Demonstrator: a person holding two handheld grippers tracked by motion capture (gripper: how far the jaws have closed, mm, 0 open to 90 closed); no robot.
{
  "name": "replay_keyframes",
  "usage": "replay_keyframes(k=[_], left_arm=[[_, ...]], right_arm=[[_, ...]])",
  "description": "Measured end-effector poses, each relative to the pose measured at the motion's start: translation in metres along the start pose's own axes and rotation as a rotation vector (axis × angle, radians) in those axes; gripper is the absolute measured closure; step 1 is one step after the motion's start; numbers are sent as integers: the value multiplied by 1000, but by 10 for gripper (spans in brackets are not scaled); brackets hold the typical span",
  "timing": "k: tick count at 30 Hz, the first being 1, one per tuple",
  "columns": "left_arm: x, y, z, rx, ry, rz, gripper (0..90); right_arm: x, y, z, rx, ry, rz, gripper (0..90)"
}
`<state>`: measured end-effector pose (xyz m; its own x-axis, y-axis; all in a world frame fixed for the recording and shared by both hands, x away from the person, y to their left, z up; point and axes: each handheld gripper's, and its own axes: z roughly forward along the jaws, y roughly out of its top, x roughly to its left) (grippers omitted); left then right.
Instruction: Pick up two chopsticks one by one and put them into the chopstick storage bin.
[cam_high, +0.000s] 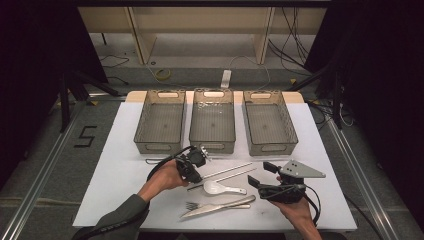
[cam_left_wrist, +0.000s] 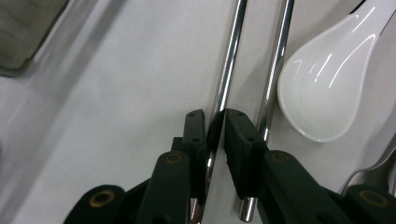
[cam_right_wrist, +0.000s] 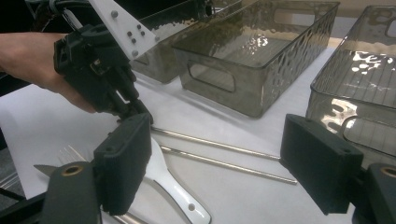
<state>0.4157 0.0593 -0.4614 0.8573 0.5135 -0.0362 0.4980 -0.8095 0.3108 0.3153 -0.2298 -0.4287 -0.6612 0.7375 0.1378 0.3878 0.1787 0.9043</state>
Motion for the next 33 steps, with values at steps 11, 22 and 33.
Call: replay_keyframes(k=[11, 22, 33], left_arm=[[-5, 1, 1, 1, 11, 49, 837], [-4, -2, -4, -29, 4, 86, 842], [-6, -2, -45, -88, 12, 111, 844]], right_arm=[[0, 0, 1, 11, 0, -3, 263], [0, 0, 1, 9, 4, -2, 265], [0, 0, 0, 12, 3, 0, 266]])
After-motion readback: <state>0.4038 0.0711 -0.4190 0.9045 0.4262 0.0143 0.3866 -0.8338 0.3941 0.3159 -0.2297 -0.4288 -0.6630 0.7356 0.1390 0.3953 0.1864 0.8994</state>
